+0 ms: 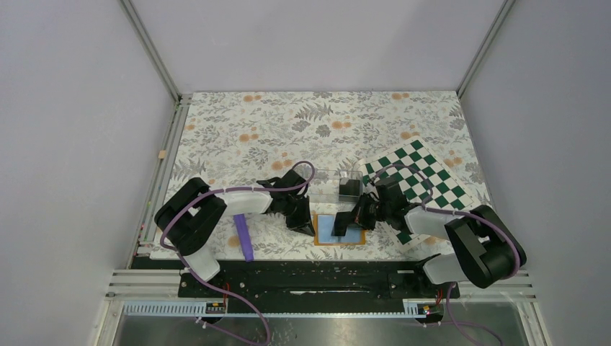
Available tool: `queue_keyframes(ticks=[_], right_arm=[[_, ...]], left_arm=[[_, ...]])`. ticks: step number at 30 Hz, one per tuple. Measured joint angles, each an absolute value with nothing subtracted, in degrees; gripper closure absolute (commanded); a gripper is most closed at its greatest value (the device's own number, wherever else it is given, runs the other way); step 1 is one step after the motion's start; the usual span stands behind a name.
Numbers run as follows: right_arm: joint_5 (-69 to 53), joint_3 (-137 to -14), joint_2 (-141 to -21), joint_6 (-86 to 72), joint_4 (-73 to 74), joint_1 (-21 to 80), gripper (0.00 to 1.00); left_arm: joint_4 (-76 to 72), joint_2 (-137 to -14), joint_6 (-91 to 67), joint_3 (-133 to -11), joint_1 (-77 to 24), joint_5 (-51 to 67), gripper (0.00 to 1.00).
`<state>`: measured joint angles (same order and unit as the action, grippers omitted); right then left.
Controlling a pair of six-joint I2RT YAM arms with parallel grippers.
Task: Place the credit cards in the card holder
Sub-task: Insert the credit card into the card slot.
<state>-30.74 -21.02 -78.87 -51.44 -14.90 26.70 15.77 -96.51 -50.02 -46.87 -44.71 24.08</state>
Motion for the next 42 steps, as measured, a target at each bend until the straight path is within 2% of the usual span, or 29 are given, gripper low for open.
queue_keyframes(ticks=[19, 28, 33, 42], right_arm=[[-37.15, -24.34, -83.48, -46.54, -9.10, 26.20, 0.97], [-37.74, -26.06, -85.27, -45.71, -7.90, 27.20, 0.91], [-37.01, -27.33, -85.38, -44.69, -5.80, 28.14, 0.79], [-32.42, -31.77, -83.18, -39.57, 8.80, 29.89, 0.50]], left_arm=[[17.43, -97.36, -49.56, -48.27, -44.88, 24.08, 1.00], [18.50, -97.91, -49.36, -49.17, -45.17, 24.01, 1.00], [18.85, -98.06, -49.36, -49.45, -45.30, 24.01, 1.00], [17.91, -99.02, -49.45, -50.17, -46.52, 24.51, 1.00]])
